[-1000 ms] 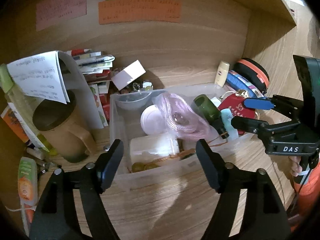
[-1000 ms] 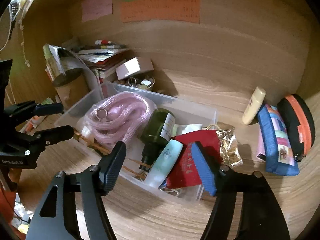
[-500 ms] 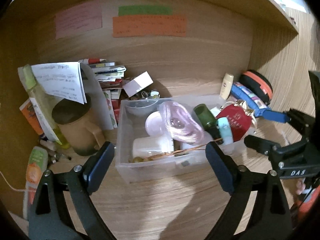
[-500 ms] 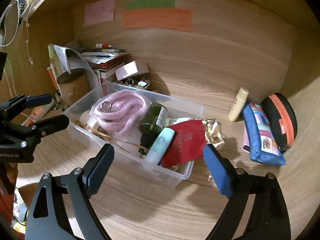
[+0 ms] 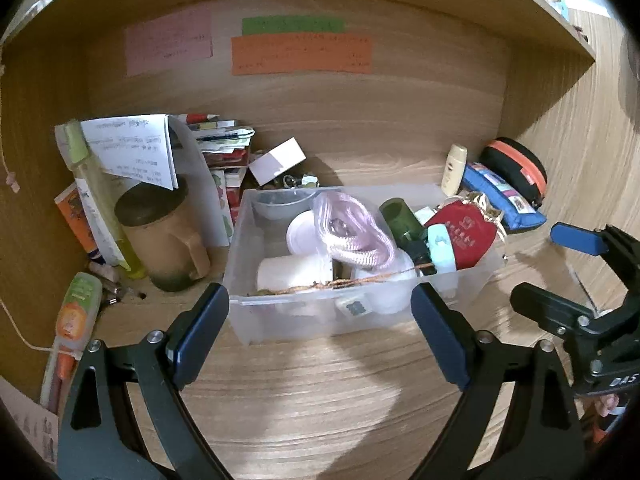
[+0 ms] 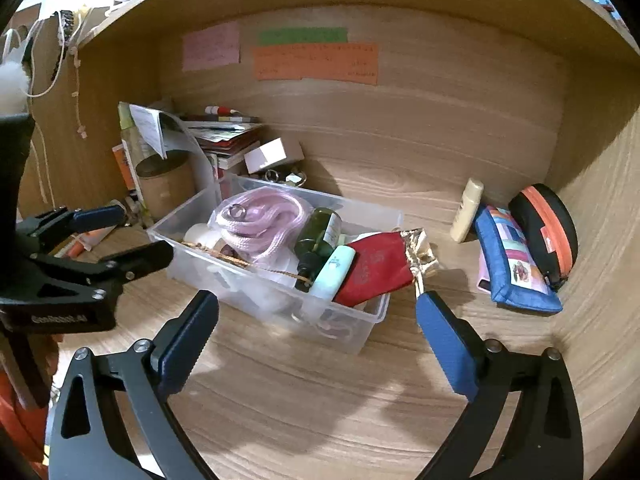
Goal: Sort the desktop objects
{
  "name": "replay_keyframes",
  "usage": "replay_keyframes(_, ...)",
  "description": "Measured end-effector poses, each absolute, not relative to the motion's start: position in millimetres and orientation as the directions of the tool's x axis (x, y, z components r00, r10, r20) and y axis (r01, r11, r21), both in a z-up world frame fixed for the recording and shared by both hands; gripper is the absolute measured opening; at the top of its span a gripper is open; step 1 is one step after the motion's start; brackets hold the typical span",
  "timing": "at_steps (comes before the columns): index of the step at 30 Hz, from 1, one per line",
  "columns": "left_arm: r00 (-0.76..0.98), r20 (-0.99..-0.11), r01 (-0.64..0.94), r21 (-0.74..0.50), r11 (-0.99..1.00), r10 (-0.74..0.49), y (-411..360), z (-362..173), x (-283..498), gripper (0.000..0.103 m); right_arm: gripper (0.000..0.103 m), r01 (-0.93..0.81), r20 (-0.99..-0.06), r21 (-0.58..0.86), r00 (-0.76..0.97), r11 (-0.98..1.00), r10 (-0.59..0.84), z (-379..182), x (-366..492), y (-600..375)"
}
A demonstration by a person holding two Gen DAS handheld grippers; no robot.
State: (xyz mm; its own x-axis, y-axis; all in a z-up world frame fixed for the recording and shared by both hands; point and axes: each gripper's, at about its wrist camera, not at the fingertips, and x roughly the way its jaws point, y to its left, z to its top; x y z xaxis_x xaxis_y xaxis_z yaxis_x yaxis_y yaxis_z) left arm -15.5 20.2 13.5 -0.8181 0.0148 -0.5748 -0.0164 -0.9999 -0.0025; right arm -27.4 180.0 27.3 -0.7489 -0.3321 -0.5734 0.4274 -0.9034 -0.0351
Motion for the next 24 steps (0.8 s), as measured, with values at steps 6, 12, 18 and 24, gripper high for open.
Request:
replay_keyframes(6, -0.809, -0.588, -0.024, -0.007, -1.000, 0.023, 22, 6, -11, 0.093, 0.099, 0.417, -0.588, -0.009, -0.738, -0.909, -0.332, 21, -26, 182)
replay_keyframes(12, -0.808, -0.587, -0.033, -0.028, -0.999, 0.043, 21, 6, -9, 0.093, 0.099, 0.414, -0.600, 0.008, -0.726, -0.910, -0.335, 16, -26, 184)
replay_keyframes(18, -0.810, -0.585, -0.030, -0.031, -0.999, 0.043, 21, 7, -10, 0.093, 0.099, 0.401, -0.613, 0.032, -0.715, -0.915, -0.335, 12, -29, 187)
replay_keyframes(24, -0.810, -0.585, -0.027, -0.031, -0.999, 0.040, 22, 6, -10, 0.093, 0.099, 0.406, -0.617, 0.056, -0.704, -0.912, -0.351, 14, -32, 190)
